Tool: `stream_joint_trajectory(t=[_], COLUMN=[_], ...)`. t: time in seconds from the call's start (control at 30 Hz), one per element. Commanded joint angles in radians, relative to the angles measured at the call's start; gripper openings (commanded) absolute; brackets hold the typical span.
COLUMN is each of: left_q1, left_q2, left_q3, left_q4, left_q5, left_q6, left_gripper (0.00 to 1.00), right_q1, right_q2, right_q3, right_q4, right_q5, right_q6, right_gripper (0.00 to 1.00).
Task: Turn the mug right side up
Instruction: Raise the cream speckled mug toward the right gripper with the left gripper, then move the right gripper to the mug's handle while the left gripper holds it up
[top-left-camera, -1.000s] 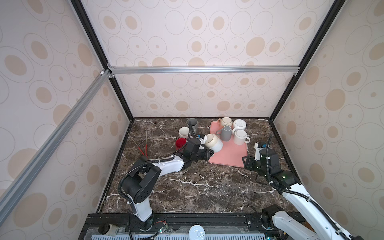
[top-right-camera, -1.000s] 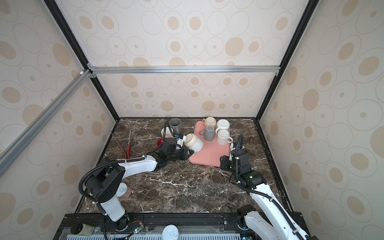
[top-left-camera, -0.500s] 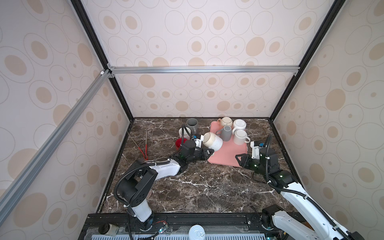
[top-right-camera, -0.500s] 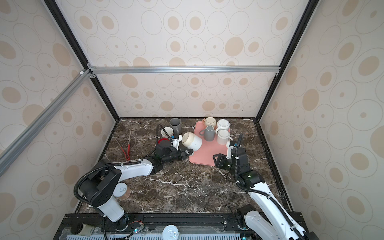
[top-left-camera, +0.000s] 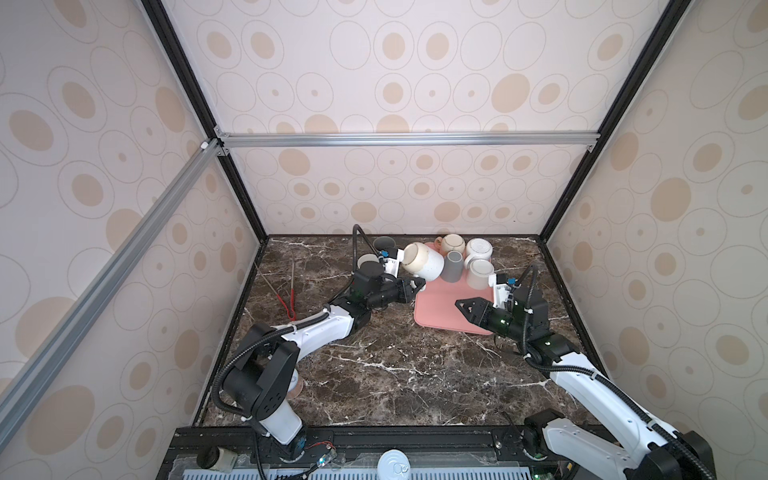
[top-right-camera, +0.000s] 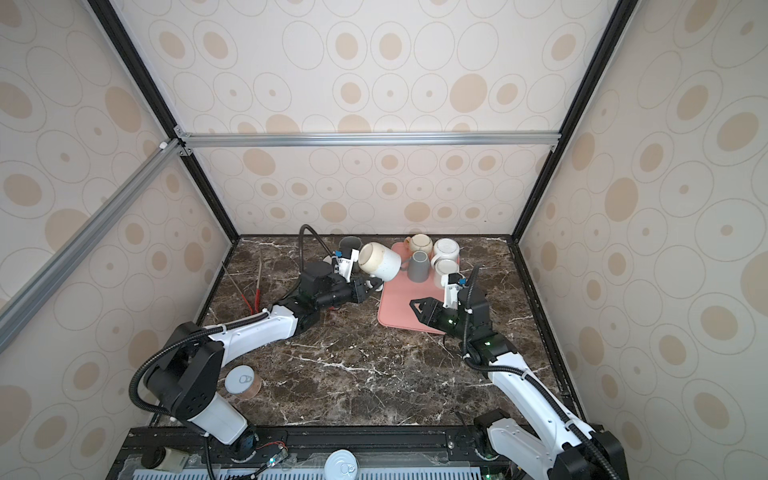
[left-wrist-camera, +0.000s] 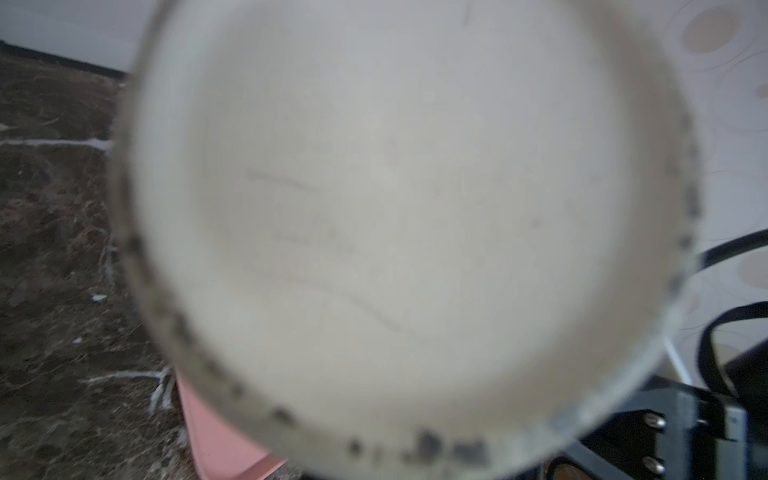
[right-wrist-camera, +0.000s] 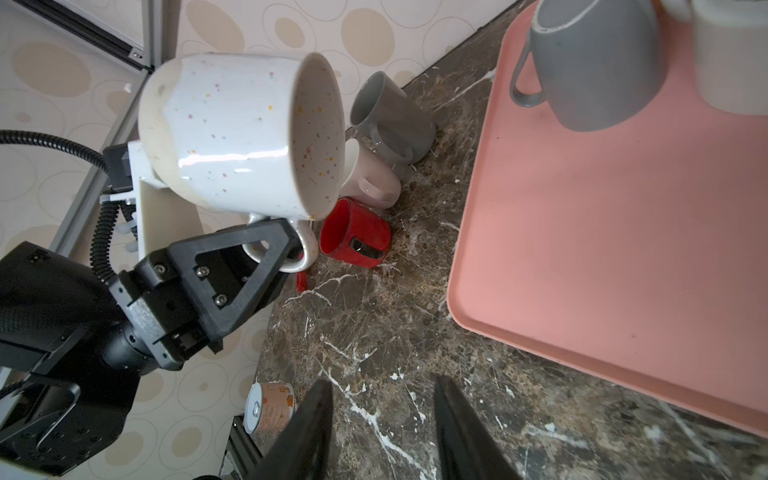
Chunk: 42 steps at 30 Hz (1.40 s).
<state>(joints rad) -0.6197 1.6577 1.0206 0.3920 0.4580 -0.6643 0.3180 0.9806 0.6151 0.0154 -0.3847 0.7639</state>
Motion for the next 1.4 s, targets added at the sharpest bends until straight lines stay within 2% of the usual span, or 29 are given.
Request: stream_joint_trajectory(t=[0.0,0.23,0.4,0.53,0.6,0.67,0.77,0.87,1.03,1.2,1.33,1.37], left_q1=[-0.057,-0.114,-0.146,-0.170,-0.179,-0.184,-0.183,-0.182,-0.183,-0.183,-0.182,-0.182], left_q2=[0.077,0.234,0.331,0.364,0.373,0.375,0.366,0.354,0.353,0.360,0.340,0.336], left_q3=[0.111,0.219,0.283,0.320,0.333,0.341,0.340,0.335,0.334,0.337,0.322,0.319], left_q4=[-0.162,-0.263,-0.309,-0.342,-0.363,-0.382,-0.390,-0.389,-0.399,-0.415,-0.405,-0.403], left_q5=[-0.092,-0.197,-0.255,-0.342,-0.378,-0.398,-0.388,-0.395,-0.418,-0.432,-0.442,-0.446], left_q6=[0.198,0.348,0.431,0.482,0.500,0.510,0.499,0.469,0.432,0.425,0.430,0.433], left_gripper=[0.00,0.00,0.00,0.00,0.07,0.23,0.40,0.46,0.42,0.24,0.02,0.00], right_q1=[-0.003,-0.003,-0.003,-0.003,-0.003,-0.003,-0.003,-0.003,-0.003,-0.002,-0.003,-0.003], right_q2=[-0.007,-0.026,0.002,0.039,0.064,0.096,0.135,0.155,0.150,0.127,0.117,0.117], right_q3=[-0.039,-0.062,-0.030,-0.003,0.017,0.043,0.069,0.077,0.066,0.042,0.030,0.031], right_q4=[-0.067,-0.125,-0.172,-0.204,-0.230,-0.253,-0.263,-0.249,-0.239,-0.239,-0.238,-0.238], right_q5=[0.085,0.169,0.173,0.177,0.180,0.184,0.177,0.168,0.166,0.175,0.181,0.182], right_q6=[0.049,0.054,0.024,0.000,-0.014,-0.029,-0.038,-0.032,-0.029,-0.033,-0.034,-0.035], right_gripper=[0.43,0.43,0.43,0.43,0.43,0.43,0.43,0.43,0.43,0.43,0.43,0.43])
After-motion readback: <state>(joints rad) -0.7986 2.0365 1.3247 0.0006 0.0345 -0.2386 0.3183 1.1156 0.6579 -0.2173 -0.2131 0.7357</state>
